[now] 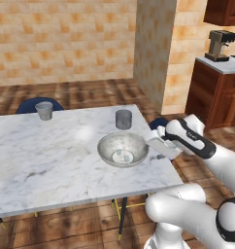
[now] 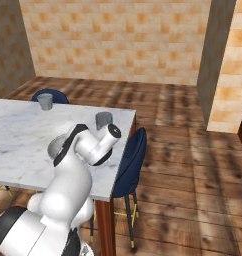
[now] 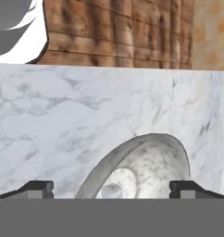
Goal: There are four ice cubes in the ice bowl. Place two ice cubes in each glass of water.
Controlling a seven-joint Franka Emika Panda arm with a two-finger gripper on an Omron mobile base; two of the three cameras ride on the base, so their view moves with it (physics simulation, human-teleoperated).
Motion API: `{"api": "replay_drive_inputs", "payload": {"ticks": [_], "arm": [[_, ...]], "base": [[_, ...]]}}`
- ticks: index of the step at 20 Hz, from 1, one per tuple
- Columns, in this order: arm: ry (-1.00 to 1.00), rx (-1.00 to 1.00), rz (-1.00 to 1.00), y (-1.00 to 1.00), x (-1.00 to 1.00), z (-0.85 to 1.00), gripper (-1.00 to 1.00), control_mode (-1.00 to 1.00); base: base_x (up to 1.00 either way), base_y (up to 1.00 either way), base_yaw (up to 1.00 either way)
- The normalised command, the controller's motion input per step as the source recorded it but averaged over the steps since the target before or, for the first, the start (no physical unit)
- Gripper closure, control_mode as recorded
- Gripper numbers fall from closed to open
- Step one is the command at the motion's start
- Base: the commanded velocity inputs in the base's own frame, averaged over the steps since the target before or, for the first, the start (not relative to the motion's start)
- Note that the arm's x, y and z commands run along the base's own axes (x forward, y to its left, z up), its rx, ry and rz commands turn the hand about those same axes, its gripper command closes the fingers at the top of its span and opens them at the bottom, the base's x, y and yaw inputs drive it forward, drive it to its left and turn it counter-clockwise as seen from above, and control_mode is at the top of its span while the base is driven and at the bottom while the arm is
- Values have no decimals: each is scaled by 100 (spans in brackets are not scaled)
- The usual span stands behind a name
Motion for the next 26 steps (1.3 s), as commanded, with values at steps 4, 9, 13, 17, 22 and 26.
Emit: {"api": "replay_drive_inputs", "payload": {"ticks": [4,9,13,17,22,26], "arm": [[0,0,0,0,38,-30,-100,-100],[-1,0,0,-5,35,-27,-100,-100],[0,0,0,-5,27,-25,-100,-100],[0,-1,0,0,15,-23,-100,-100],[-6,-7,0,4,2,-3,-100,-100],[-17,-11,0,5,-1,0,-100,-100]], "base": [[0,0,0],[0,0,0],[0,0,0],[0,0,0],[0,0,0],[0,0,0]]}}
